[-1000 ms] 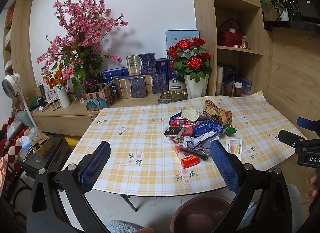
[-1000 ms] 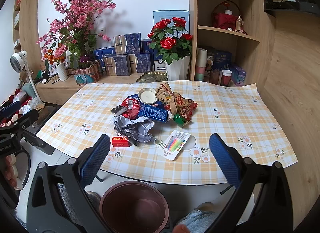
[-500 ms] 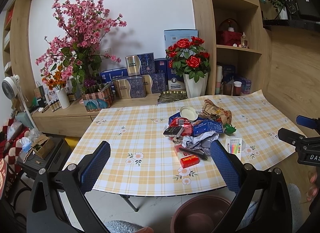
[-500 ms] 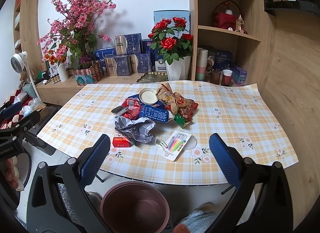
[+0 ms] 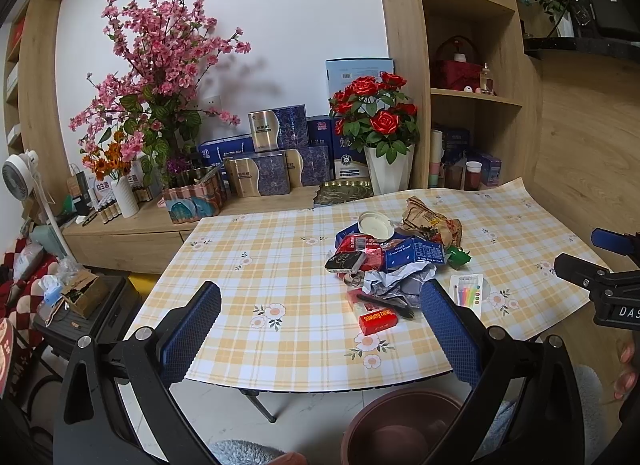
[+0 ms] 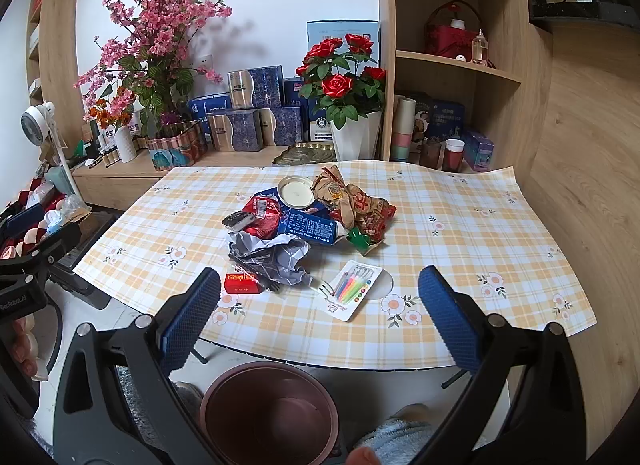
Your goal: Collect trash
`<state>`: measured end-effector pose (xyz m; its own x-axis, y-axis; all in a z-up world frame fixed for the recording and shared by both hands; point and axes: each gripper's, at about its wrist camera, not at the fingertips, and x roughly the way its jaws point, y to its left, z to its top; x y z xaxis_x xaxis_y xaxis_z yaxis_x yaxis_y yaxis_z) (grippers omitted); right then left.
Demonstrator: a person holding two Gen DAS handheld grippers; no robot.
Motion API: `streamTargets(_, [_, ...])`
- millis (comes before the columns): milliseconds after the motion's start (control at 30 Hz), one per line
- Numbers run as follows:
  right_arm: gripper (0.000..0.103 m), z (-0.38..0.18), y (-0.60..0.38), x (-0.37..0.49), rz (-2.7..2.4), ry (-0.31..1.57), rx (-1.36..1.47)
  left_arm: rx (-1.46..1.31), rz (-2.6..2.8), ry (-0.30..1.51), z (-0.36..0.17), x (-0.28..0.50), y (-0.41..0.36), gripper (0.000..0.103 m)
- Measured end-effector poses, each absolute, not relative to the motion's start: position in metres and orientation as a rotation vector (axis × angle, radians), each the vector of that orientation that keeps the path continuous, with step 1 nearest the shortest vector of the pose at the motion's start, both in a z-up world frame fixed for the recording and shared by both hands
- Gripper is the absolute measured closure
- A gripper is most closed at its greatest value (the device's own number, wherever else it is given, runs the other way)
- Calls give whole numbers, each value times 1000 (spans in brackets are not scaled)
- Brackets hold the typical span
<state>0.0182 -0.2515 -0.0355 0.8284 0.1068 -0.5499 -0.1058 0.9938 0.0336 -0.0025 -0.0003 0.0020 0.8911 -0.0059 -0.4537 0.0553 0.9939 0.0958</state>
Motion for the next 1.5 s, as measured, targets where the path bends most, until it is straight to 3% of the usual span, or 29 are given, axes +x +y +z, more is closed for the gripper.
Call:
streamTargets(367, [6,-44,-262,24,155,564,54,122,-45,492,-9,12,10,5])
streamTargets(867, [6,-95,-282,83,119,674,-17,18,-78,670,-72,71,34,5])
streamTargets(1167, [6,-100,-286,215,189,706,-174,-167,-104,763,-91,132,42,5])
streamTargets(1500, [6,-153,-252,367,210,913,-280,-224,-134,809,-109,173,33,5])
